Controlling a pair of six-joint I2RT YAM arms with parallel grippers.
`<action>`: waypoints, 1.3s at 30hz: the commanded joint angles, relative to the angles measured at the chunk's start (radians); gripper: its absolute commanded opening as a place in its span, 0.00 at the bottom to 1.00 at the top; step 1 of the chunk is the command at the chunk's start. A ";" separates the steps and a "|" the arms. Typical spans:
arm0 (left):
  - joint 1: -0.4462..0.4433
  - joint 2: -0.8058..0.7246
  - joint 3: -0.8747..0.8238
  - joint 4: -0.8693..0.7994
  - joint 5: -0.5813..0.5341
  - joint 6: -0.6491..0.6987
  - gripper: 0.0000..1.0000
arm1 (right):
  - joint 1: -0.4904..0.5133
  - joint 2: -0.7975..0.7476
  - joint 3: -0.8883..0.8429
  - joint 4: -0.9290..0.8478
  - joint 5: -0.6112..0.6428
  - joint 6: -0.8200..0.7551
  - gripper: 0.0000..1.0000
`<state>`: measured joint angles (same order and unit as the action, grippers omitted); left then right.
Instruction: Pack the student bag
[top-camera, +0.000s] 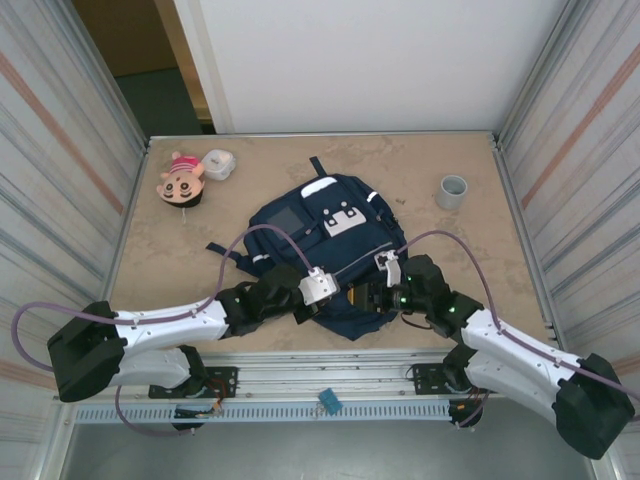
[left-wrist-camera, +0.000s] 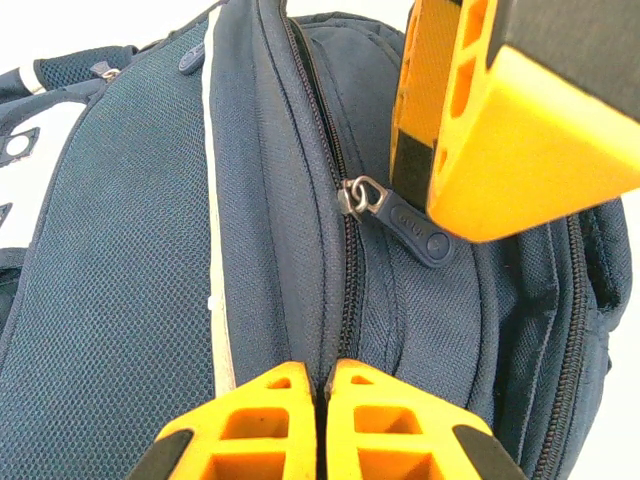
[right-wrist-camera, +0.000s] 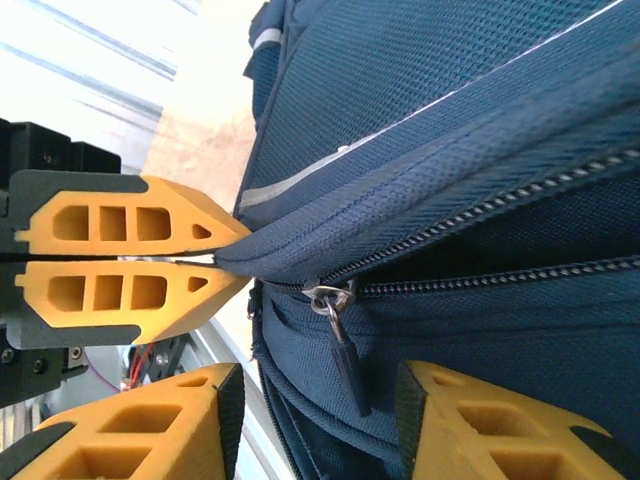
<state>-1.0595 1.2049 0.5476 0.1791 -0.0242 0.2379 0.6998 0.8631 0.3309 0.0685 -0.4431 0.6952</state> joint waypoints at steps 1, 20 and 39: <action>0.009 -0.027 0.040 0.057 0.017 -0.021 0.00 | 0.016 0.024 0.030 0.025 -0.006 -0.032 0.44; 0.009 -0.051 0.037 0.038 -0.030 -0.026 0.00 | 0.037 0.025 0.089 -0.151 0.223 -0.063 0.05; 0.027 -0.233 -0.008 -0.279 -0.295 -0.073 0.00 | -0.148 -0.079 0.179 -0.422 0.121 -0.196 0.00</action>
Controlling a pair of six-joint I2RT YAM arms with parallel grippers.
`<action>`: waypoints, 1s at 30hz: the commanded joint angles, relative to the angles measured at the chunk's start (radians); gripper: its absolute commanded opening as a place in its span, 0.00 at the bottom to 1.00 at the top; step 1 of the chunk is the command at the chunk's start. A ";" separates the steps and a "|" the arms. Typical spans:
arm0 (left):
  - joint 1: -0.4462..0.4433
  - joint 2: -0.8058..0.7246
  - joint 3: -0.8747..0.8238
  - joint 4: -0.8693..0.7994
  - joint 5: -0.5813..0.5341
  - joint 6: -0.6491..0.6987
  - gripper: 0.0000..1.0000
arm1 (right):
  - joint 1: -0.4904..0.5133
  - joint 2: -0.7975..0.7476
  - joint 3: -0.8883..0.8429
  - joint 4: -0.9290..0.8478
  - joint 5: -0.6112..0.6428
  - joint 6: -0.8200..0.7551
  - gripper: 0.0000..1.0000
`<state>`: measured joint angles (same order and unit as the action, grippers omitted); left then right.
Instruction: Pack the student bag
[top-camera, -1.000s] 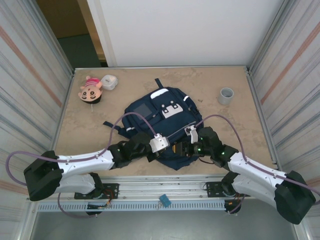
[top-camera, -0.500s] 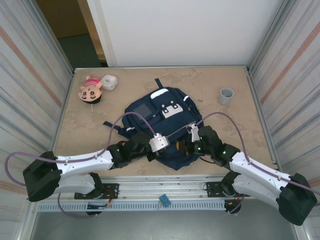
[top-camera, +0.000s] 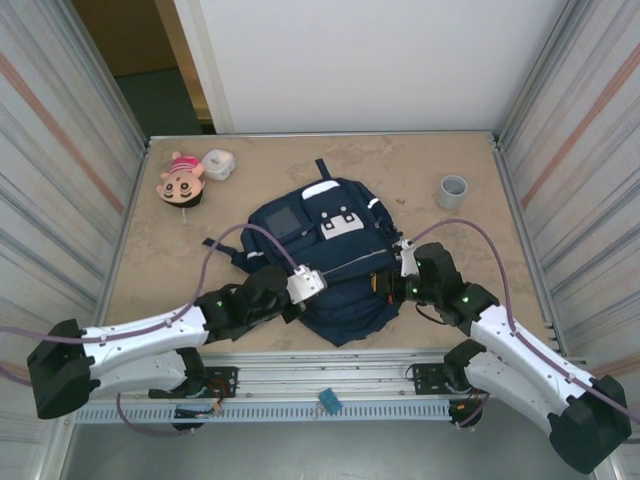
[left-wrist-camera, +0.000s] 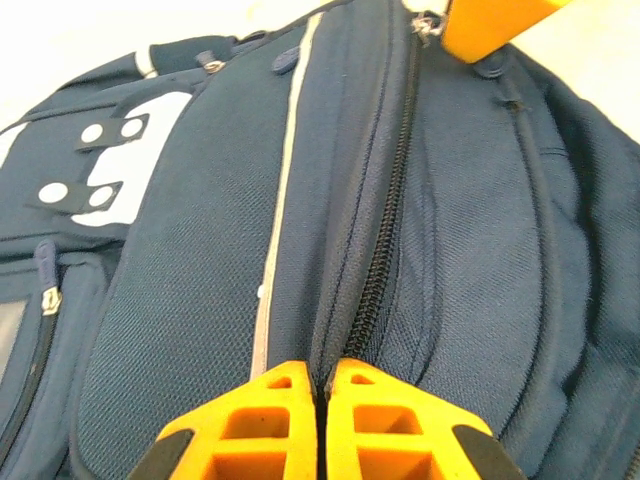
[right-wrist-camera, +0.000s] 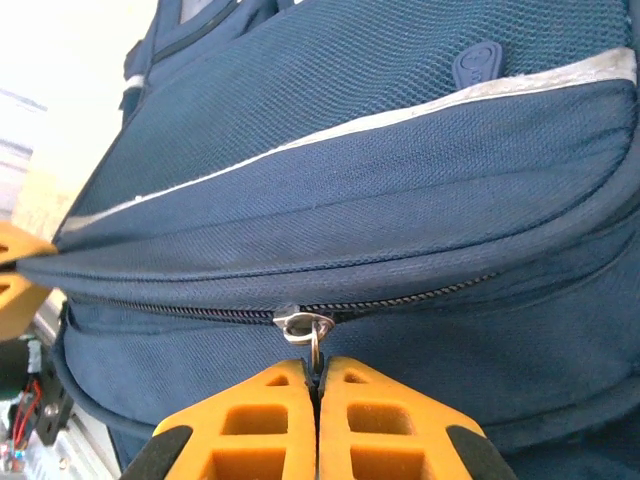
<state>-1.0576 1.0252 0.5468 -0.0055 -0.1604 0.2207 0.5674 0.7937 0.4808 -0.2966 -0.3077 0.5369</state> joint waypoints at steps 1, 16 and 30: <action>0.027 -0.069 -0.007 -0.118 -0.186 -0.071 0.00 | -0.010 -0.003 0.026 -0.041 -0.041 -0.034 0.00; 0.031 -0.137 0.028 -0.064 0.186 0.019 0.63 | 0.235 0.123 0.087 0.051 -0.041 -0.036 0.00; -0.012 0.231 0.185 0.024 0.128 0.145 0.50 | 0.253 0.153 0.125 0.029 -0.063 -0.075 0.00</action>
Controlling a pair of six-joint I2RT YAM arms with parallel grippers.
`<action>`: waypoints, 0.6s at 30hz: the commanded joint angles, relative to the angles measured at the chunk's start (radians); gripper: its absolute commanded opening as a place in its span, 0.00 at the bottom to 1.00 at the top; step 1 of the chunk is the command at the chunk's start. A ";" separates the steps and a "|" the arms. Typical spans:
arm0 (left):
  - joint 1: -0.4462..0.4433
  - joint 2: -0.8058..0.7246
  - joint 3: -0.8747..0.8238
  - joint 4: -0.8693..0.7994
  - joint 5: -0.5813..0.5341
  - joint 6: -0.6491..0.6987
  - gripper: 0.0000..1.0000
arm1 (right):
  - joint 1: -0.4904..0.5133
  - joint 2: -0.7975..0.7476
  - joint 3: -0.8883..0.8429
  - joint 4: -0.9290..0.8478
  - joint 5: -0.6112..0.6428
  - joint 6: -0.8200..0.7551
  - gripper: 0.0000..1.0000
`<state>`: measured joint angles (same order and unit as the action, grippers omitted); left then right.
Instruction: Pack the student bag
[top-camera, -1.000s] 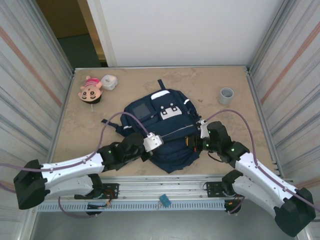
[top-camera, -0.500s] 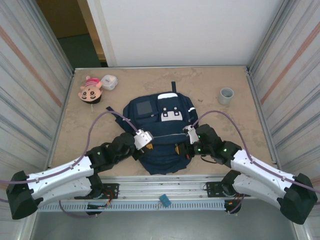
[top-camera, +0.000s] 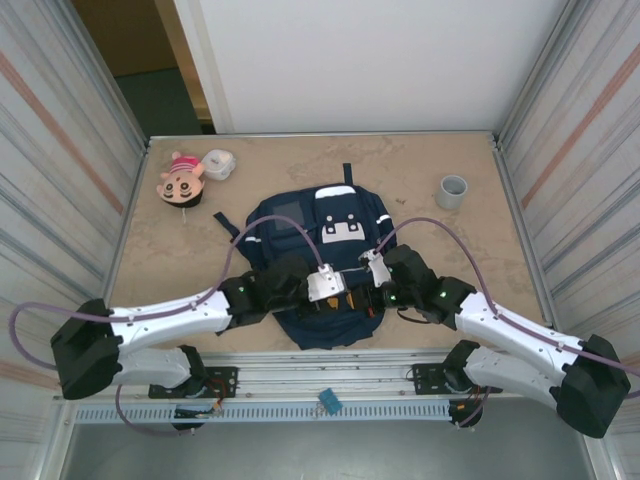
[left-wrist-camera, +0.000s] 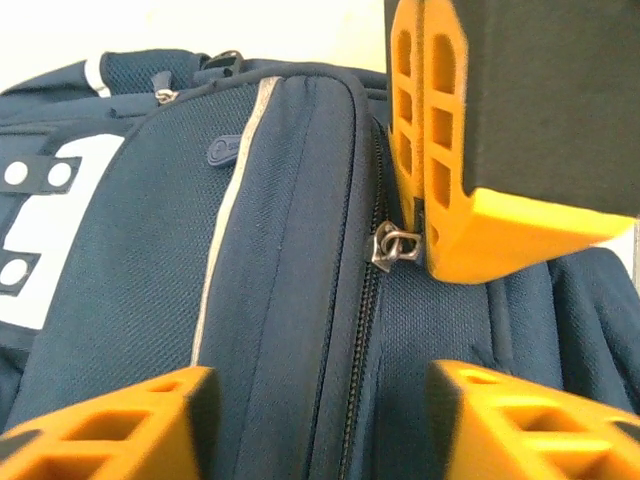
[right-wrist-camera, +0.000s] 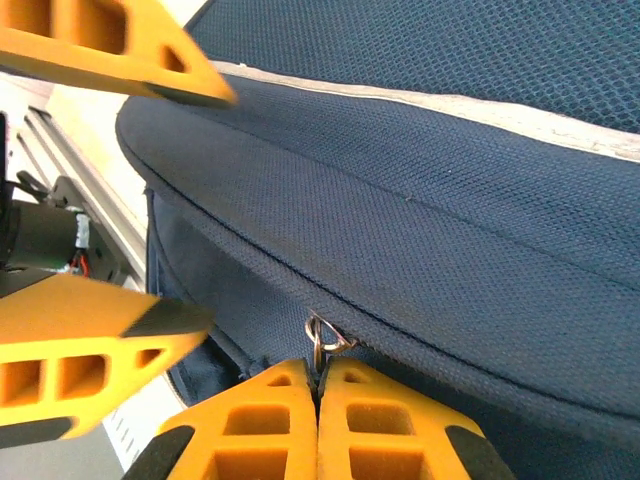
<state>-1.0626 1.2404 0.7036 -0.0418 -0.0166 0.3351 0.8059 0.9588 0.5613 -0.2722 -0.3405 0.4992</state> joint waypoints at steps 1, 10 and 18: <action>-0.008 0.023 0.028 0.065 -0.019 0.036 0.43 | 0.014 -0.017 0.044 -0.002 -0.024 -0.039 0.00; 0.028 -0.090 -0.066 0.026 -0.122 0.021 0.10 | -0.134 -0.078 0.020 -0.082 -0.045 -0.046 0.00; 0.055 -0.231 -0.128 -0.104 -0.194 0.021 0.13 | -0.334 -0.129 -0.022 -0.047 -0.227 -0.050 0.00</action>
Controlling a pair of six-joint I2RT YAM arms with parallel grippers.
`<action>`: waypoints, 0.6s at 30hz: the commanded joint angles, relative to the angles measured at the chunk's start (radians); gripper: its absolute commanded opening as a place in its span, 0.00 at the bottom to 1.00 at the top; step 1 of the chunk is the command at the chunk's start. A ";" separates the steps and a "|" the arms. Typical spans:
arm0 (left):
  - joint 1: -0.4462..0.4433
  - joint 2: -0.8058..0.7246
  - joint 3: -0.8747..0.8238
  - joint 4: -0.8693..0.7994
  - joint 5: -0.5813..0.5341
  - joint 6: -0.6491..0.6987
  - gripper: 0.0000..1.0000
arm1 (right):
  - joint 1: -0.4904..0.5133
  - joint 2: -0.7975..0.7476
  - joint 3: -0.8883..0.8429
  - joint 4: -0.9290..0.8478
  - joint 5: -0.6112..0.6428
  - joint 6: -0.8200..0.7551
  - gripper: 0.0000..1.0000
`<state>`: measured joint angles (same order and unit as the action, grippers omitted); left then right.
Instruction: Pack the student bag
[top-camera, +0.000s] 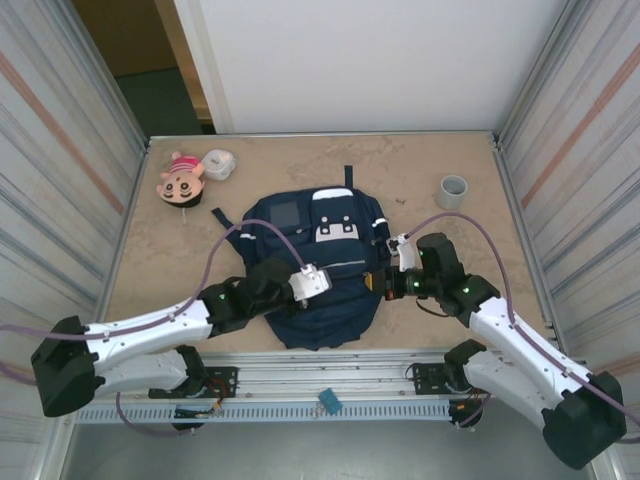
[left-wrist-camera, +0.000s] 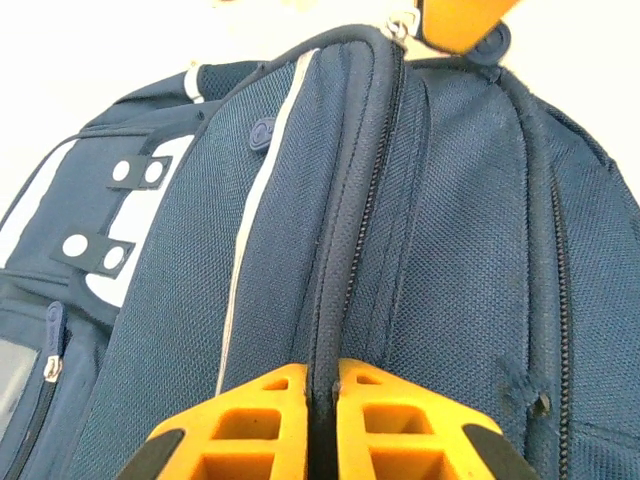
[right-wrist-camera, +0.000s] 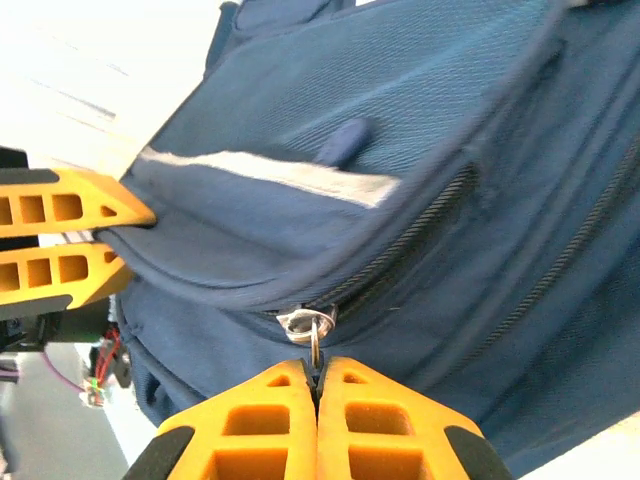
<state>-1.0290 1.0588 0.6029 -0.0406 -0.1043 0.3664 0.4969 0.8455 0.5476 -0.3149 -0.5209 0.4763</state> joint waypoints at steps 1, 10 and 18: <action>0.021 -0.057 -0.030 -0.108 -0.103 -0.011 0.14 | -0.019 -0.012 -0.009 0.007 -0.060 -0.028 0.00; -0.023 0.039 0.075 -0.017 0.106 -0.016 0.66 | 0.100 0.036 0.015 0.032 -0.040 -0.044 0.00; -0.061 0.238 0.212 0.053 0.090 0.034 0.65 | 0.118 0.042 0.026 0.032 -0.034 -0.050 0.00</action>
<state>-1.0870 1.2621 0.7727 -0.0444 -0.0250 0.3817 0.6025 0.8864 0.5465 -0.3115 -0.5396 0.4583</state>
